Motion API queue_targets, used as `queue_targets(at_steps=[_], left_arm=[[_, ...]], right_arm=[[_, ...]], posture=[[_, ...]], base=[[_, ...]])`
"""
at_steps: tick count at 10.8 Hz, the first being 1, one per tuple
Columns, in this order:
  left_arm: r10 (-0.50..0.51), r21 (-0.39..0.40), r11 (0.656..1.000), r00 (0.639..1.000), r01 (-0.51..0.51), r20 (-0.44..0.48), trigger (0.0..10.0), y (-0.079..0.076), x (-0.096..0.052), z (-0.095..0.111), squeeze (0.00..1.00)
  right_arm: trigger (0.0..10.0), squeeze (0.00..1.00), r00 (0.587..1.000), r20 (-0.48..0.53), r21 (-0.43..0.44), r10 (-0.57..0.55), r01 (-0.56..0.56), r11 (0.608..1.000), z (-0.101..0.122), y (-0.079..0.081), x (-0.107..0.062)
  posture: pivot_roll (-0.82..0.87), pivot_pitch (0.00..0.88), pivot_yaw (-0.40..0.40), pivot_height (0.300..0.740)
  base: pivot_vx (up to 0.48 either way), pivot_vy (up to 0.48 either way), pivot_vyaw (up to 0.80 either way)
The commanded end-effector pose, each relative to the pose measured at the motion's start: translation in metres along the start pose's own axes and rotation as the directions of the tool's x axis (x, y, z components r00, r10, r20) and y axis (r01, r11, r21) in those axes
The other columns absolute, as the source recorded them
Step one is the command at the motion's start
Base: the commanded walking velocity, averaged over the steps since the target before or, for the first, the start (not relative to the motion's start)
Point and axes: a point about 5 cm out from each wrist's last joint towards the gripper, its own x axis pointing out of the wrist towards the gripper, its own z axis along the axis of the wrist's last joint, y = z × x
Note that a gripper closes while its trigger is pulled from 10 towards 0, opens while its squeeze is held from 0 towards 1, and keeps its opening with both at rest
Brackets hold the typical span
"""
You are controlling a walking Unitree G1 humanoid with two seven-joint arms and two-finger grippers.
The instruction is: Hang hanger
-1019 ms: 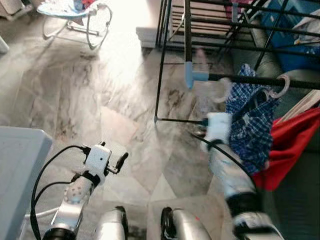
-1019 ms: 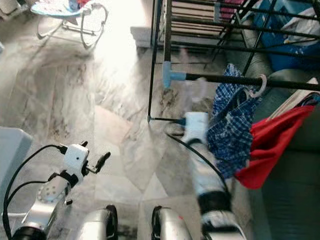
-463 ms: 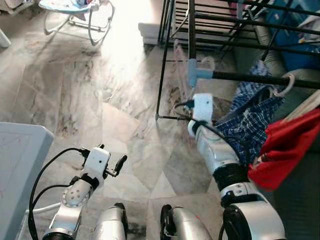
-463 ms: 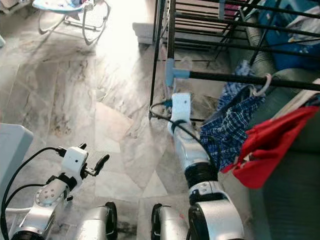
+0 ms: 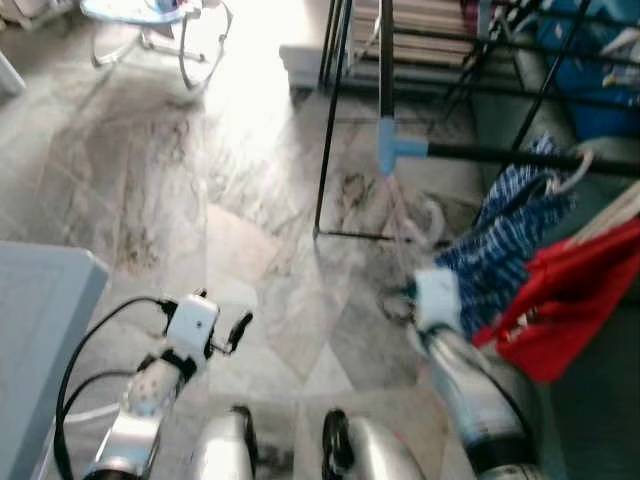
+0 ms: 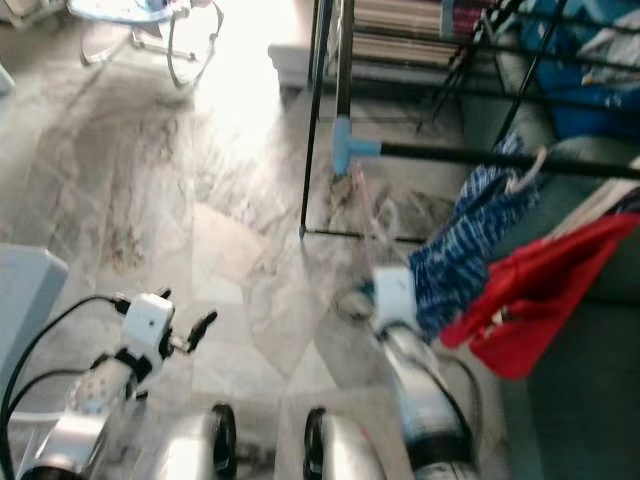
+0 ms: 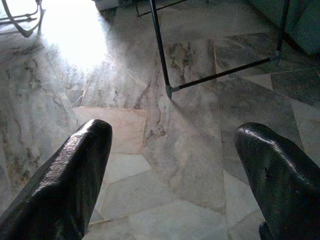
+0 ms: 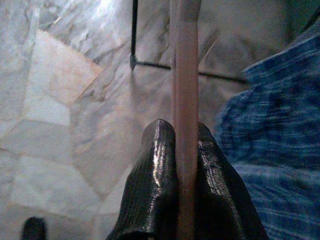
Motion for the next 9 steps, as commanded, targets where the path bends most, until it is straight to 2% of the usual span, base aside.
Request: queue_targets(at_steps=[1, 3, 5, 7, 9], left_arm=[[-0.028, 0.012, 1.000, 0.999, 0.028, -0.024, 10.0, -0.004, -0.002, -0.004, 0.00], [-0.043, 0.019, 0.999, 0.999, 0.044, -0.020, 10.0, -0.006, 0.001, -0.002, 0.00], [-0.043, 0.021, 0.999, 0.999, 0.043, -0.017, 10.0, -0.006, 0.001, -0.001, 0.00], [-0.031, 0.021, 0.999, 0.999, 0.031, -0.020, 10.0, -0.004, -0.002, -0.003, 0.00], [-0.036, 0.021, 0.999, 0.999, 0.037, -0.024, 10.0, -0.005, -0.001, -0.003, 0.00]], right_arm=[[10.0, 0.00, 0.996, 0.087, -0.017, -0.009, 0.011, 1.000, 0.017, 0.000, -0.005], [10.0, 0.00, 0.993, 0.119, 0.039, -0.021, 0.016, 0.999, 0.040, 0.004, -0.001], [10.0, 0.00, 0.984, 0.180, 0.059, 0.016, -0.027, 0.998, 0.066, 0.014, 0.002], [10.0, 0.00, 0.975, 0.216, 0.030, 0.051, -0.059, 0.998, 0.077, 0.019, 0.001], [10.0, 0.00, 0.981, 0.194, 0.087, 0.010, -0.028, 0.996, 0.083, 0.019, 0.012]], posture=[[0.03, 0.225, -0.070, 0.740], [0.02, 0.224, -0.060, 0.740], [0.04, 0.222, -0.065, 0.740], [0.04, 0.222, -0.067, 0.740], [0.04, 0.219, -0.056, 0.740]], base=[[0.000, 0.000, 0.00], [0.000, 0.000, 0.00], [0.000, 0.000, 0.00], [0.000, 0.000, 0.00], [0.000, 0.000, 0.00]])
